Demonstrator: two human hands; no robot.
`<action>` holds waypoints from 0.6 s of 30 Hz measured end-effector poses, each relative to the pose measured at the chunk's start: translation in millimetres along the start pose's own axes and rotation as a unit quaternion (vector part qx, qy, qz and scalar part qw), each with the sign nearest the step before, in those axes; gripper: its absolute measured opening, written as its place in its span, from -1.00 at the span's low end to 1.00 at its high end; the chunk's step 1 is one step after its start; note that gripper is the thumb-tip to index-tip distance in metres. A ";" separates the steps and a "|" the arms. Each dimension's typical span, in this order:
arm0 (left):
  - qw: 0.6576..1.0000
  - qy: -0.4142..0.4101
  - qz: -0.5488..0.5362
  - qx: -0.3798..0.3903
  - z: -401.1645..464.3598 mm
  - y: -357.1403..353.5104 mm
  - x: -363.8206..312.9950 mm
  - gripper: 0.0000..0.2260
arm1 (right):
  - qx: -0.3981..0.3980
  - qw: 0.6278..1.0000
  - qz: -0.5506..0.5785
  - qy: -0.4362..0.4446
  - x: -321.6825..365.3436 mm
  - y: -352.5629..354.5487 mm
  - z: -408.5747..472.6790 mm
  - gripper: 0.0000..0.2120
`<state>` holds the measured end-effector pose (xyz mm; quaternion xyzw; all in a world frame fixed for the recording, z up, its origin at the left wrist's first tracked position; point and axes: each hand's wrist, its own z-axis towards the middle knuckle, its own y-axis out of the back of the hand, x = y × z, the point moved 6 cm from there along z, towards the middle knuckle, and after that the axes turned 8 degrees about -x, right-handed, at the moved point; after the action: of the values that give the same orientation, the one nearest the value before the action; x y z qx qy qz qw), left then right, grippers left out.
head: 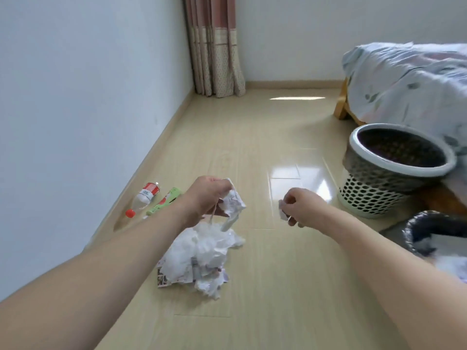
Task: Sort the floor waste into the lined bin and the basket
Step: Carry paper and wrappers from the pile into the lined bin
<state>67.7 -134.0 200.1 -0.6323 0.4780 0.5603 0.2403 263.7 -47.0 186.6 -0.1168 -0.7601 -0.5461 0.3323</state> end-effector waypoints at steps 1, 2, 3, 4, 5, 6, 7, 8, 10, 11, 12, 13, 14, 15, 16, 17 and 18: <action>1.000 -0.010 -0.011 0.019 -2.1 -31.2 -20.5 -0.89 | -0.010 1.000 -0.009 -0.027 -22.3 34.3 -1.3 -0.80; 0.999 -0.019 -0.022 0.039 -4.2 -61.5 -37.8 -0.89 | -0.015 0.998 -0.021 -0.054 -44.5 64.7 -3.0 -0.79; 0.997 -0.026 -0.029 0.062 -8.2 -97.8 -55.2 -0.88 | -0.021 0.996 -0.033 -0.085 -70.0 96.0 -7.0 -0.80; 0.995 -0.032 -0.034 0.084 -12.4 -130.7 -69.2 -0.88 | -0.023 0.992 -0.044 -0.112 -93.6 120.7 -10.5 -0.82; 0.993 -0.037 -0.036 0.106 -18.1 -167.1 -82.8 -0.87 | -0.028 0.989 -0.053 -0.136 -118.2 145.2 -16.1 -0.84; 0.991 -0.037 -0.038 0.125 -23.4 -201.0 -92.5 -0.87 | -0.026 0.985 -0.063 -0.159 -140.9 164.4 -21.9 -0.84; 0.988 -0.036 -0.037 0.144 -30.4 -239.1 -101.1 -0.87 | -0.025 0.980 -0.072 -0.183 -165.8 183.9 -31.5 -0.85; 0.987 -0.035 -0.036 0.155 -35.3 -267.0 -105.9 -0.88 | -0.020 0.976 -0.086 -0.201 -184.2 194.7 -37.7 -0.88; 0.983 -0.039 -0.006 0.179 -48.9 -332.3 -113.0 -0.88 | -0.024 0.967 -0.094 -0.236 -227.4 219.1 -56.5 -0.89; 0.981 -0.039 0.011 0.191 -57.6 -363.7 -113.8 -0.90 | -0.018 0.962 -0.097 -0.255 -247.8 228.1 -67.6 -0.88; 0.979 -0.037 0.021 0.202 -63.8 -389.2 -111.1 -0.91 | -0.003 0.957 -0.103 -0.270 -263.3 233.2 -76.7 -0.89; 0.977 -0.033 0.028 0.210 -67.7 -409.8 -105.7 -0.89 | 0.010 0.955 -0.107 -0.277 -273.0 235.8 -83.7 -0.89; 0.974 -0.030 0.042 0.222 -73.1 -433.1 -97.5 -0.87 | 0.013 0.953 -0.110 -0.280 -285.5 240.5 -90.0 -0.89; 0.969 -0.040 0.079 0.231 -77.9 -456.6 -87.3 -0.85 | 0.012 0.951 -0.117 -0.285 -298.5 246.6 -96.5 -0.90; 0.959 -0.070 0.142 0.235 -79.8 -472.9 -76.1 -0.85 | 0.011 0.949 -0.124 -0.289 -308.0 249.9 -99.4 -0.93; 0.942 -0.105 0.212 0.237 -81.3 -484.2 -65.5 -0.86 | 0.006 0.948 -0.127 -0.290 -314.3 251.9 -101.8 -0.88; 0.926 -0.135 0.268 0.231 -82.7 -491.8 -57.5 -0.84 | 0.001 0.948 -0.122 -0.293 -319.8 252.0 -102.6 -0.78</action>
<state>541.9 26.1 161.4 -0.3259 0.7088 0.5579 0.2830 679.1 13.9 192.6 -0.1781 -0.8330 -0.5231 0.0258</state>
